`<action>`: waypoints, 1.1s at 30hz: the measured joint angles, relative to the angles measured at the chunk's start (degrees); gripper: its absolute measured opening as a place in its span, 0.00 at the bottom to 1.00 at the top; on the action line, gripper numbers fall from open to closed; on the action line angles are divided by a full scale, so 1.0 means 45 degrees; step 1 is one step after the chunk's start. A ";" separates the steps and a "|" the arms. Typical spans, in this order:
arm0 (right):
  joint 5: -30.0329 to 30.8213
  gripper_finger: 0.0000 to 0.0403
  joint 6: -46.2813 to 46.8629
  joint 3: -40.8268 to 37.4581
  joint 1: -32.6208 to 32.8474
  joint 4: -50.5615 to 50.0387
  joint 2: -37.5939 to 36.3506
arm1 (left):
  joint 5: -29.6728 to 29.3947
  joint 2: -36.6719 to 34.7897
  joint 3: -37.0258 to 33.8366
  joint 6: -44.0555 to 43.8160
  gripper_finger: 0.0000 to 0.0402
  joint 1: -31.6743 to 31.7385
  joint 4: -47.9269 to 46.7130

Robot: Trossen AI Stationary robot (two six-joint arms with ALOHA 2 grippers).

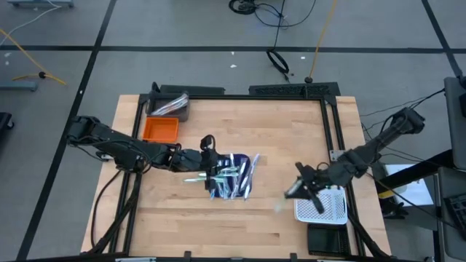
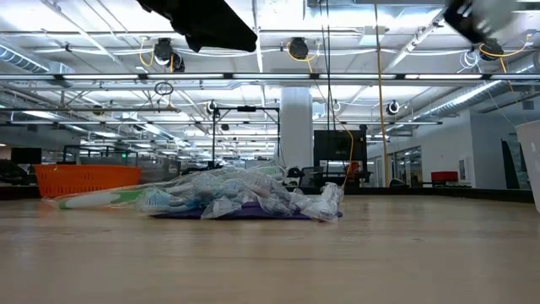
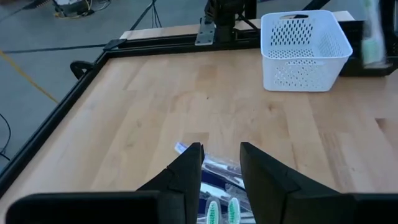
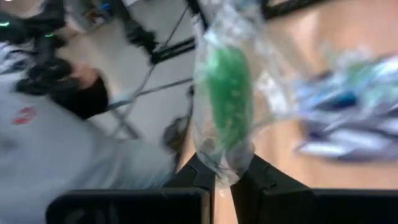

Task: Pick & Place Toothbrushes
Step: Put the green toothbrush into the black bin

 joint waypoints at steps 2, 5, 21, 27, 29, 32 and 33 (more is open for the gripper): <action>-0.0473 0.04 0.0918 0.0000 0.0602 -0.0503 -0.0087 | 0.0005 0.0000 0.0000 -0.0101 0.28 0.0000 0.0021; -0.1314 0.04 0.2317 0.0000 0.1375 -0.0819 -0.0083 | 0.0005 0.0000 0.0000 -0.0413 0.28 0.0000 0.0037; -0.1707 0.04 1.0157 0.0962 0.4187 -0.4408 0.0046 | 0.0009 0.0000 0.0000 -0.1328 0.28 0.0000 0.0118; -0.1698 0.04 1.1781 0.0962 0.4909 -0.5584 0.0372 | 0.0009 0.0000 0.0000 -0.1271 0.28 0.0000 0.0108; -0.1706 0.04 1.2370 0.0962 0.5120 -0.5875 0.0486 | 0.0009 0.0000 0.0000 -0.1250 0.28 0.0000 0.0108; -0.1724 0.04 1.2837 0.0962 0.5444 -0.5937 0.0586 | 0.0014 0.0000 0.0000 -0.1250 0.28 0.0000 0.0108; -0.1651 0.04 1.2858 0.0962 0.5574 -0.5936 0.0598 | 0.0014 0.0000 0.0000 -0.1250 0.28 0.0000 0.0108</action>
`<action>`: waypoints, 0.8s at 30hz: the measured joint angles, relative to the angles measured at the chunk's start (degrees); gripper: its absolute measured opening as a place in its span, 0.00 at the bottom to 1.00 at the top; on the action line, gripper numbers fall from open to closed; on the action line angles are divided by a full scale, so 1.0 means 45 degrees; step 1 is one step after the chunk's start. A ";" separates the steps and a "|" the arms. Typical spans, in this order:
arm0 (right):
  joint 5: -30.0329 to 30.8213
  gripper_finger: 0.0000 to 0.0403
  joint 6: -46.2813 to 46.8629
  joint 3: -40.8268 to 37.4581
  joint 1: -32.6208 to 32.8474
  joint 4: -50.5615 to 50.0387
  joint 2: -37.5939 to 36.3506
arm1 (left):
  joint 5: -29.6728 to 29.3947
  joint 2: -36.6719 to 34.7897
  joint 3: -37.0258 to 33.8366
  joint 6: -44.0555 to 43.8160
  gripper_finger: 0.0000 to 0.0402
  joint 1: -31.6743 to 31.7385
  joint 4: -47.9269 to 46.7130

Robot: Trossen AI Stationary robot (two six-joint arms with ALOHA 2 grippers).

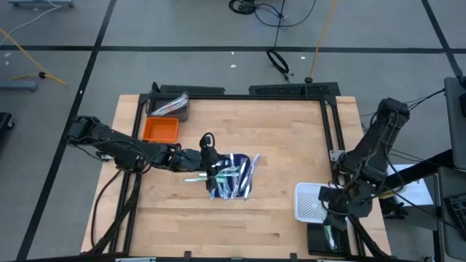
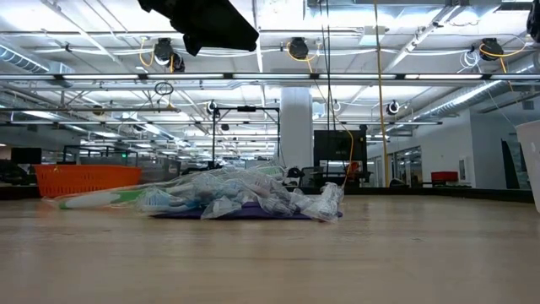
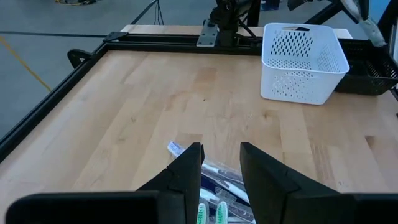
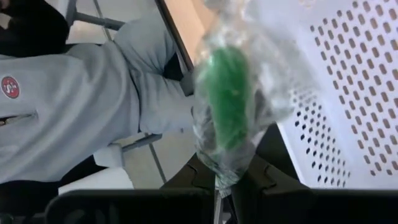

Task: Pick & Place Toothbrushes
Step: Put the green toothbrush into the black bin

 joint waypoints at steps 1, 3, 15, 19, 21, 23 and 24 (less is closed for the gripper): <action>0.0195 0.04 0.0032 0.0000 0.0118 0.0004 0.0005 | 0.0000 0.0000 0.0000 0.0000 0.28 0.0000 0.0000; 0.0614 0.04 -0.0018 0.0000 0.0330 0.0033 0.0005 | 0.0000 0.0000 0.0000 -0.0003 0.28 0.0000 0.0000; 0.1757 0.04 0.1716 0.0000 0.2021 -0.0650 0.0265 | -0.0003 0.0000 0.0005 -0.0070 0.28 0.0000 0.0000; 0.1887 0.04 0.2146 0.0000 0.2356 -0.0735 0.0626 | 0.0000 0.0000 0.0005 -0.0073 0.28 0.0000 0.0053; 0.1887 0.05 0.2453 0.0000 0.2548 -0.0721 0.0788 | 0.0000 0.0000 0.0005 -0.0073 0.28 0.0000 0.0151; 0.1887 0.06 0.2714 0.0000 0.2791 -0.0717 0.0913 | 0.0000 0.0000 0.0005 -0.0073 0.28 0.0000 0.0306; 0.1891 0.06 0.2849 0.0000 0.2930 -0.0706 0.0968 | 0.0000 0.0000 0.0005 -0.0073 0.28 0.0000 0.0381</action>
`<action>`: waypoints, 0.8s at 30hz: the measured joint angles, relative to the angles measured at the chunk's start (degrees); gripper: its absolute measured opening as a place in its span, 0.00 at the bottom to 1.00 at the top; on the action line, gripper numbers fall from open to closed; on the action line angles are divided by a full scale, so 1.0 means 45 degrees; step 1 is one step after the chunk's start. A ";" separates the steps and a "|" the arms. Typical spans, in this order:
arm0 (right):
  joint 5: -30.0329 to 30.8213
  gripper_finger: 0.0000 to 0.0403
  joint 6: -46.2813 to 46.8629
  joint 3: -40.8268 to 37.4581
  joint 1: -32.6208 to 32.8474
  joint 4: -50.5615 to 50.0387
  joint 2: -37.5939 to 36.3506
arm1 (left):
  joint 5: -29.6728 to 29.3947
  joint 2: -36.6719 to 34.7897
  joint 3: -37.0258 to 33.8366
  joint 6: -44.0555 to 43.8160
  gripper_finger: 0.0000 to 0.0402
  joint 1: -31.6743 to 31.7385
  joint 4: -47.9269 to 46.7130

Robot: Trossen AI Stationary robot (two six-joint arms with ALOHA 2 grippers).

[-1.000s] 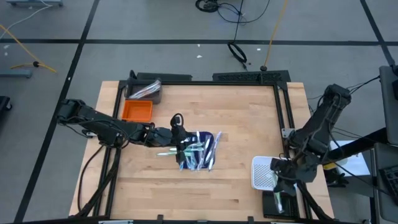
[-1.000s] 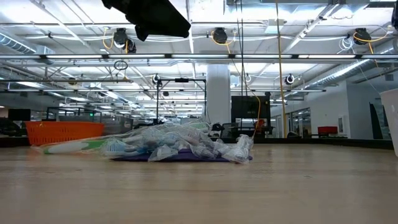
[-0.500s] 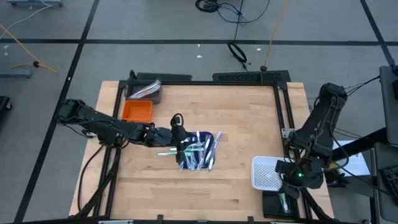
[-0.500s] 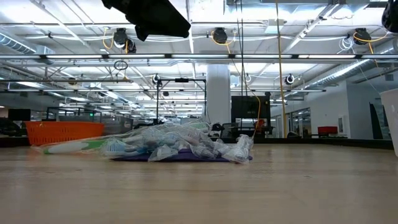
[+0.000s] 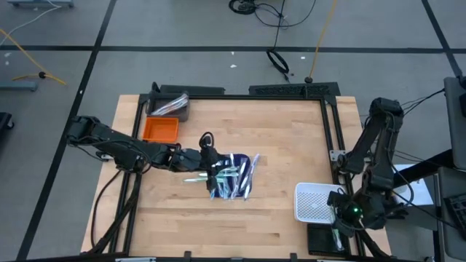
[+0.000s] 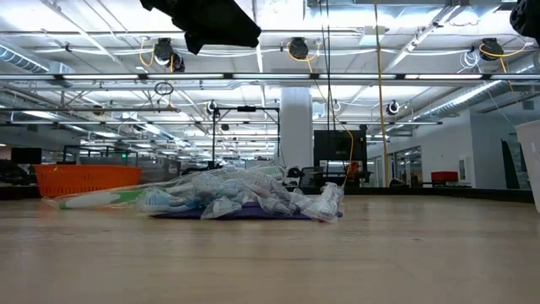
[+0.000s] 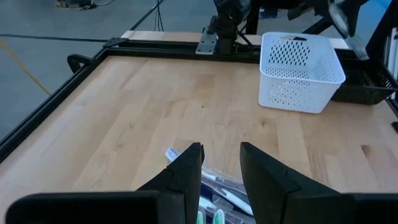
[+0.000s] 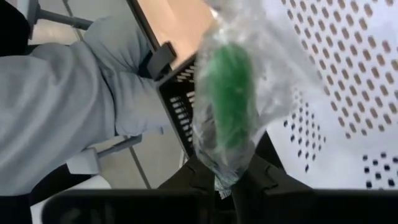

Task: Pick & Place Toothbrushes
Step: Put the green toothbrush into the black bin

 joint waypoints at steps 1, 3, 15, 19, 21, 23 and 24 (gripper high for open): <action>0.0001 0.06 0.0166 0.0000 0.0147 0.0009 0.0050 | 0.0000 0.0000 0.0000 0.0003 0.28 0.0000 0.0055; 0.0106 0.05 0.0581 0.0000 0.0443 -0.0004 0.0147 | 0.0000 0.0000 0.0000 0.0005 0.28 0.0000 0.0081; 0.0670 0.20 0.1827 -0.0085 0.0790 0.0020 0.0212 | 0.0000 0.0000 0.0000 0.0024 0.28 0.0005 0.0091; 0.0670 0.23 0.1992 -0.0407 0.0790 0.0008 0.0214 | 0.0000 0.0000 0.0001 0.0034 0.28 0.0005 0.0089; 0.0629 0.24 0.2412 -0.0650 0.0790 0.0000 0.0212 | 0.0000 0.0000 0.0001 0.0096 0.28 0.0005 0.0086; 0.0547 0.25 0.2756 -0.0863 0.0790 0.0209 0.0193 | 0.0000 0.0000 0.0000 0.0121 0.28 0.0005 0.0086; 0.0485 0.26 0.2837 -0.0998 0.0790 0.0409 0.0188 | 0.0000 0.0000 0.0000 0.0121 0.28 0.0009 0.0086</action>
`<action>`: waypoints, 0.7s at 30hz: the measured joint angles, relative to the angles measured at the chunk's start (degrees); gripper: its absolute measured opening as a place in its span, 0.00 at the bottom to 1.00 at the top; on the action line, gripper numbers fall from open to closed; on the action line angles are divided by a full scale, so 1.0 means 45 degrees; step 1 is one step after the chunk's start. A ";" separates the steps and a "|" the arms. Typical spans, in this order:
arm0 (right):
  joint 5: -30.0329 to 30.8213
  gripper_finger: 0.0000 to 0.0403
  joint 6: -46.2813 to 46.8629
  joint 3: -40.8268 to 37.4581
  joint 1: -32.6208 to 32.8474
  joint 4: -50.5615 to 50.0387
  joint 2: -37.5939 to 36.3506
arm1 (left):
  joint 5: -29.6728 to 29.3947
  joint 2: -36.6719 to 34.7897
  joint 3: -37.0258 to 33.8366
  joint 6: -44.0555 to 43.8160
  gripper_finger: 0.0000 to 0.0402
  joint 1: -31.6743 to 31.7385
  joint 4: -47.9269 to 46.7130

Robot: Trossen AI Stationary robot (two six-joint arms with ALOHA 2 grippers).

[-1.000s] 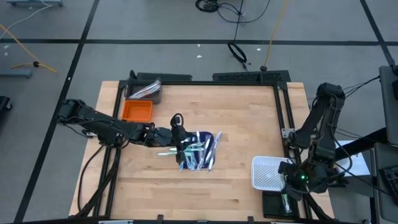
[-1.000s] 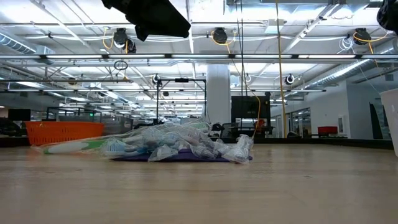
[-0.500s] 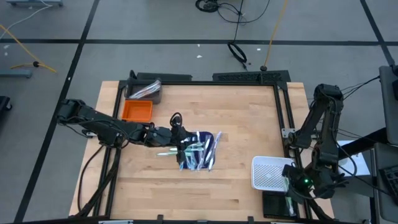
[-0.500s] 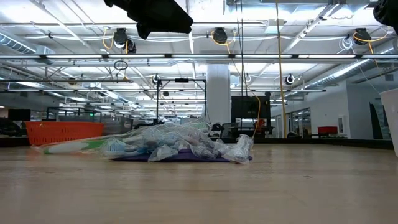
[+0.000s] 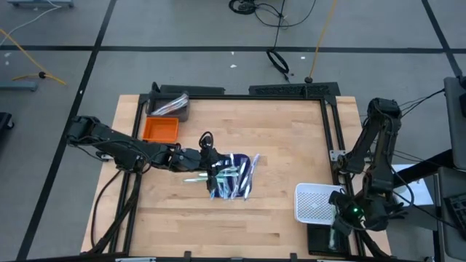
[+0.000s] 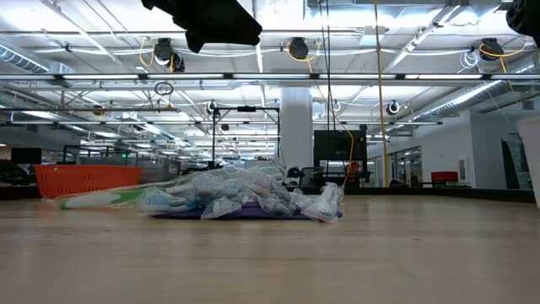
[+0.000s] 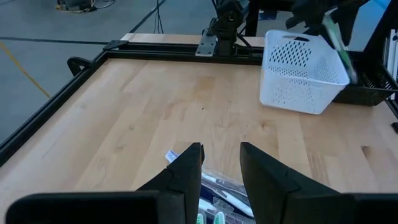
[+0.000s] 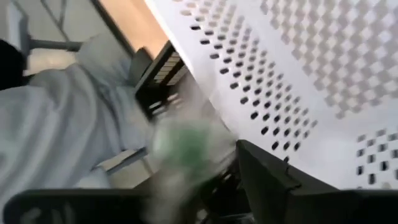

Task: Pick & Place Toothbrushes
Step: Put the green toothbrush into the black bin

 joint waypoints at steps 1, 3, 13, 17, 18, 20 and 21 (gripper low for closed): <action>-0.0078 0.27 0.0000 -0.0117 0.0000 0.0337 0.0006 | 0.0000 0.0000 0.0001 0.0004 0.28 0.0005 0.0001; -0.0104 0.29 -0.0379 -0.0276 0.0000 0.1037 0.0005 | -0.0003 0.0000 0.0002 0.0051 0.28 0.0008 0.0004; 0.0581 0.29 -0.1336 -0.0347 -0.0029 0.0481 -0.0684 | -0.0073 0.0000 0.0005 0.0053 0.28 0.0020 0.0014; 0.0857 0.26 -0.1619 -0.0357 -0.0123 -0.0175 -0.1043 | -0.0078 0.0000 0.0005 0.0049 0.28 0.0020 0.0014; 0.0886 0.25 -0.1709 -0.0357 -0.0159 -0.0227 -0.1108 | -0.0083 0.0000 0.0005 0.0049 0.28 0.0020 0.0014; 0.1032 0.24 -0.1966 -0.0357 -0.0247 -0.0196 -0.1272 | -0.0083 0.0000 0.0005 0.0049 0.28 0.0020 0.0014; 0.1308 0.24 -0.2244 -0.0358 -0.0288 -0.0152 -0.1376 | -0.0091 0.0000 0.0005 0.0049 0.28 0.0020 0.0014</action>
